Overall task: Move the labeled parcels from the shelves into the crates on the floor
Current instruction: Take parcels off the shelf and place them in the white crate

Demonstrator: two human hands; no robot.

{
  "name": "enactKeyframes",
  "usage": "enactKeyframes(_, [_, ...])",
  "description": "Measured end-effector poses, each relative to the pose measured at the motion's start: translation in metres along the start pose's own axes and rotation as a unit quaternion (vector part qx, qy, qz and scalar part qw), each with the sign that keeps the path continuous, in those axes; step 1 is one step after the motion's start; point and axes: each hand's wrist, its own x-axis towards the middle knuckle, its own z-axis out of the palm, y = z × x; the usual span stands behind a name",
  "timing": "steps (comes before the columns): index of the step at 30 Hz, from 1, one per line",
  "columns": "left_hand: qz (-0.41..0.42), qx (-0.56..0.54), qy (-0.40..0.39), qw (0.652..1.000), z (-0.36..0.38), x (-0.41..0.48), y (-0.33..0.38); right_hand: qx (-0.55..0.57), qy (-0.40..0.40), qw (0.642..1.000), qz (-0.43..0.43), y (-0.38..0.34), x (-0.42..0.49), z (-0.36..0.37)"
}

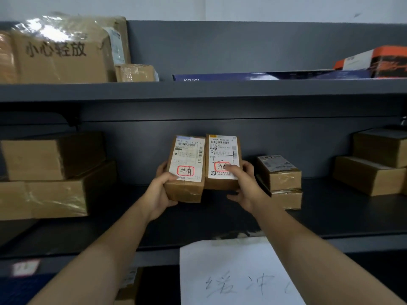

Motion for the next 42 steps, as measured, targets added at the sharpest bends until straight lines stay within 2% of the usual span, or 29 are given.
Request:
enactKeyframes(7, [0.054,-0.026,-0.004,0.998,0.07,-0.056,0.005,0.042,-0.044,0.997,-0.05,-0.03,-0.068,-0.061])
enactKeyframes(12, [0.052,-0.028,-0.038,0.998,0.157,-0.095,-0.008,0.043,-0.02,0.996,-0.071,-0.054,-0.127,-0.148])
enactKeyframes(17, [0.012,-0.017,-0.1,0.995,0.267,-0.119,-0.047,0.028,0.061,0.995,-0.071,-0.063,-0.183,-0.261])
enactKeyframes(22, [-0.049,0.023,-0.205,0.977,0.381,-0.128,-0.096,-0.006,0.182,0.983,-0.036,-0.068,-0.235,-0.381])
enactKeyframes(29, [-0.115,0.076,-0.365,0.921,0.561,-0.132,-0.184,-0.001,0.382,0.924,0.026,-0.046,-0.307,-0.555])
enactKeyframes(37, [-0.198,0.141,-0.417,0.876,0.74,-0.105,-0.306,-0.017,0.548,0.832,0.088,-0.024,-0.336,-0.72])
enactKeyframes(42, [-0.209,0.21,-0.432,0.852,0.822,-0.091,-0.388,-0.017,0.601,0.789,0.128,0.014,-0.355,-0.797])
